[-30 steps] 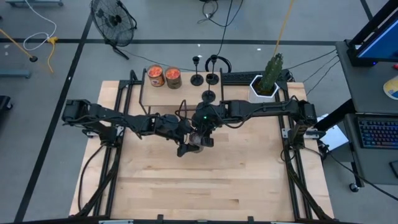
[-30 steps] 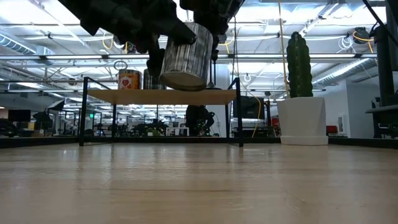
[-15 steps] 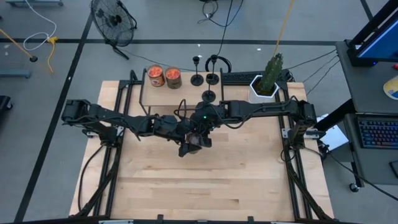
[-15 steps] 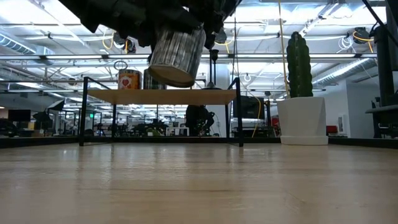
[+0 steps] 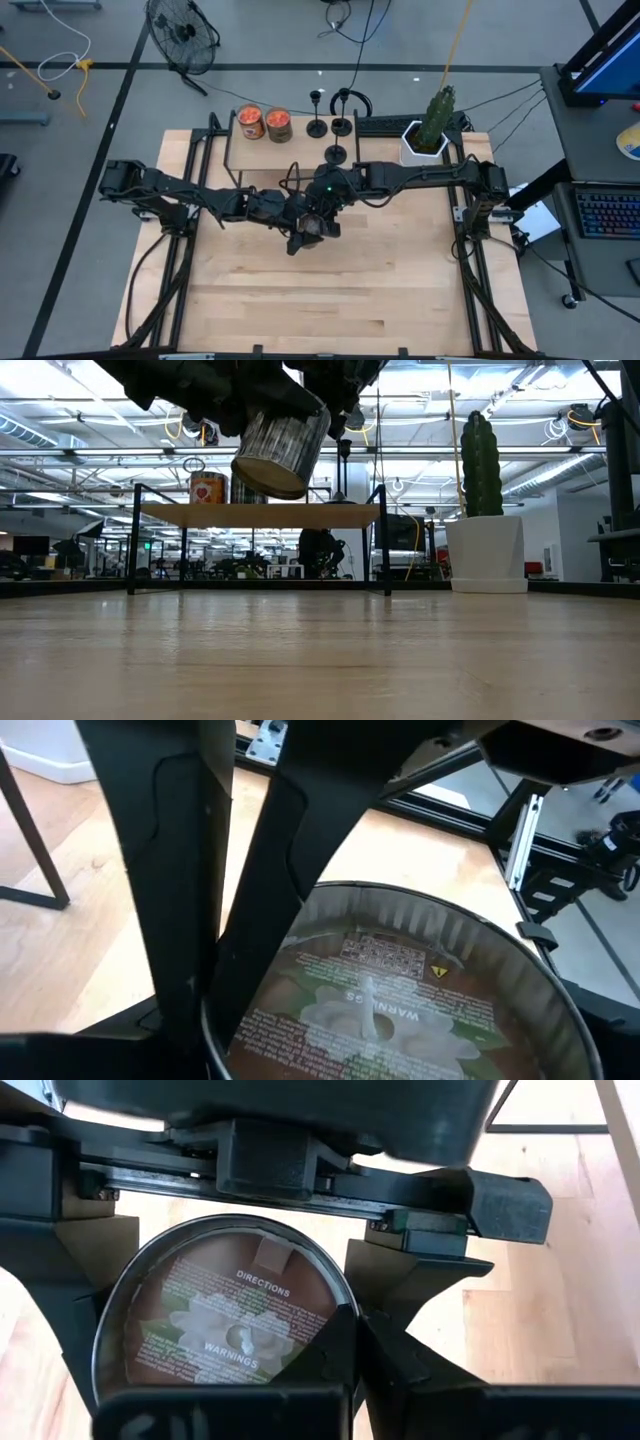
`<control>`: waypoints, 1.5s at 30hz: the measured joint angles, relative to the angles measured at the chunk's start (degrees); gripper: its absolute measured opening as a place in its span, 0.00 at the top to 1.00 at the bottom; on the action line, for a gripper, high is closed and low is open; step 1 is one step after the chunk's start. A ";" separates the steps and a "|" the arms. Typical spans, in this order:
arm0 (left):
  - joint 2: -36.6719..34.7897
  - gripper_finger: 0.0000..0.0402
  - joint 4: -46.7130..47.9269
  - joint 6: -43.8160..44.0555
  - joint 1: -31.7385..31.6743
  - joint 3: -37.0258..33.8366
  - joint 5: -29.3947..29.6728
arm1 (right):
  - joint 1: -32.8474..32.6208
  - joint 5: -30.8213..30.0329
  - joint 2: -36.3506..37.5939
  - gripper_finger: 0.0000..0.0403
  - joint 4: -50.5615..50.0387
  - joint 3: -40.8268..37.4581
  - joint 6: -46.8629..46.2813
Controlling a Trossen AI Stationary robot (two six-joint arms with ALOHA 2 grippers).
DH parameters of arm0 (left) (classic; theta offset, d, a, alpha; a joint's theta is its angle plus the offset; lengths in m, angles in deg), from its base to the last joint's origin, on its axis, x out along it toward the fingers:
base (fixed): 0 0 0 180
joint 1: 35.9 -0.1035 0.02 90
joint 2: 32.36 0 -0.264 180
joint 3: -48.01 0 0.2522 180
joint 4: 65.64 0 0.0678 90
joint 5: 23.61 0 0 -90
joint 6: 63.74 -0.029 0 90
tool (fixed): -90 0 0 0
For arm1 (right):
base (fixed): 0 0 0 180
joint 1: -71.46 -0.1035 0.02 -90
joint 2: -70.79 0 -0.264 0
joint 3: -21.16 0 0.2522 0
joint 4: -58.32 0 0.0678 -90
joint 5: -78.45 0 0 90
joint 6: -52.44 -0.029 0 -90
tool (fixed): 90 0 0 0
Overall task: Pick & Place candle stick holders
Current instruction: Put the brown scented candle can on the shelf
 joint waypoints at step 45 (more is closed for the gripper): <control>-23.25 0.14 21.66 0.56 -0.31 -0.13 46.62 | 1.64 -7.98 12.42 0.70 -23.80 0.02 3.83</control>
